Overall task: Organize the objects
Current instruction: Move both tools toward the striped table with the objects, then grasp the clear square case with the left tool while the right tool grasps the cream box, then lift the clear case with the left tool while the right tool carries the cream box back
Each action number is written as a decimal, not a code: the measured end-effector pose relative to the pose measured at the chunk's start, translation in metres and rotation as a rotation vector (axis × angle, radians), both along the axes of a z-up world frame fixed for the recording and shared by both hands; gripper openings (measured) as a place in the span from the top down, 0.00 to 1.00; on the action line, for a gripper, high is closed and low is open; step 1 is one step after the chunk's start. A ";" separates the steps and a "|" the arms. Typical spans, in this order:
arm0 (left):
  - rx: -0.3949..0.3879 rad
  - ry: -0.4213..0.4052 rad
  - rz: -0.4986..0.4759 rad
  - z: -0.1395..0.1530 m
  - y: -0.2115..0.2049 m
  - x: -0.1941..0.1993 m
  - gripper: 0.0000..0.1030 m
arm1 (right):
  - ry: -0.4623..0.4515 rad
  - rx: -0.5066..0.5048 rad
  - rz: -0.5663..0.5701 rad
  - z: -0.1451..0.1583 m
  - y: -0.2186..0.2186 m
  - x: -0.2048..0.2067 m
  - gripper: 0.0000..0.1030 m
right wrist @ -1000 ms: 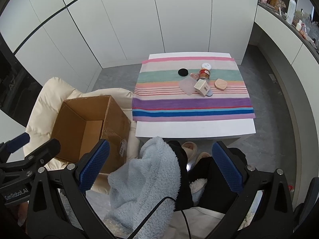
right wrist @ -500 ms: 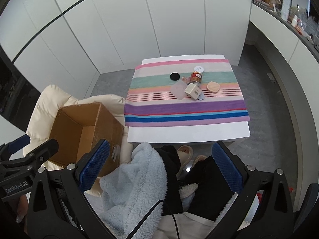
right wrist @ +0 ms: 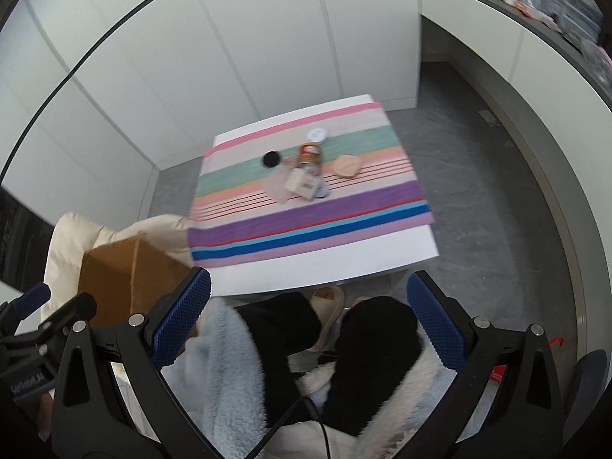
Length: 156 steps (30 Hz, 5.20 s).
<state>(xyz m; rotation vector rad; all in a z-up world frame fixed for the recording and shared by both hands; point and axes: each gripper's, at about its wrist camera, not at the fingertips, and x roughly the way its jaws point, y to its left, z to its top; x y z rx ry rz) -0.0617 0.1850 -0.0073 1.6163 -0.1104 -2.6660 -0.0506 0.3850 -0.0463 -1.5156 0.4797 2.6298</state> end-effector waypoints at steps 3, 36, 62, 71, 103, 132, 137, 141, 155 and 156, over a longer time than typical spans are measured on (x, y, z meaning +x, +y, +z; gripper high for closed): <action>0.000 0.024 -0.033 0.000 0.023 -0.007 0.00 | 0.002 0.011 -0.038 -0.004 0.026 0.002 0.00; 0.125 -0.041 0.052 -0.160 0.019 -0.182 0.04 | 0.068 0.038 0.024 -0.125 0.076 -0.116 0.00; 0.314 -0.231 0.101 -0.358 -0.038 -0.291 0.04 | 0.158 0.262 0.581 -0.297 -0.049 -0.276 0.24; 0.305 -0.190 -0.105 -0.350 -0.001 -0.323 0.04 | 0.138 0.040 0.393 -0.290 -0.005 -0.269 0.42; 0.190 -0.191 0.002 -0.343 -0.005 -0.361 0.17 | 0.035 0.069 0.129 -0.265 0.054 -0.250 0.42; 0.178 0.114 0.109 -0.038 -0.028 -0.289 0.19 | 0.234 0.221 0.040 0.004 0.057 -0.244 0.42; 0.162 0.153 0.105 -0.008 -0.025 -0.275 0.19 | 0.283 0.258 0.035 0.052 0.050 -0.234 0.42; 0.182 0.137 0.107 0.003 -0.021 -0.267 0.19 | 0.277 0.243 0.062 0.072 0.045 -0.231 0.42; 0.083 0.197 0.113 0.027 -0.024 -0.234 0.19 | 0.242 0.235 0.099 0.075 0.035 -0.214 0.42; 0.077 0.200 0.111 0.028 -0.023 -0.229 0.19 | 0.242 0.236 0.099 0.076 0.034 -0.210 0.42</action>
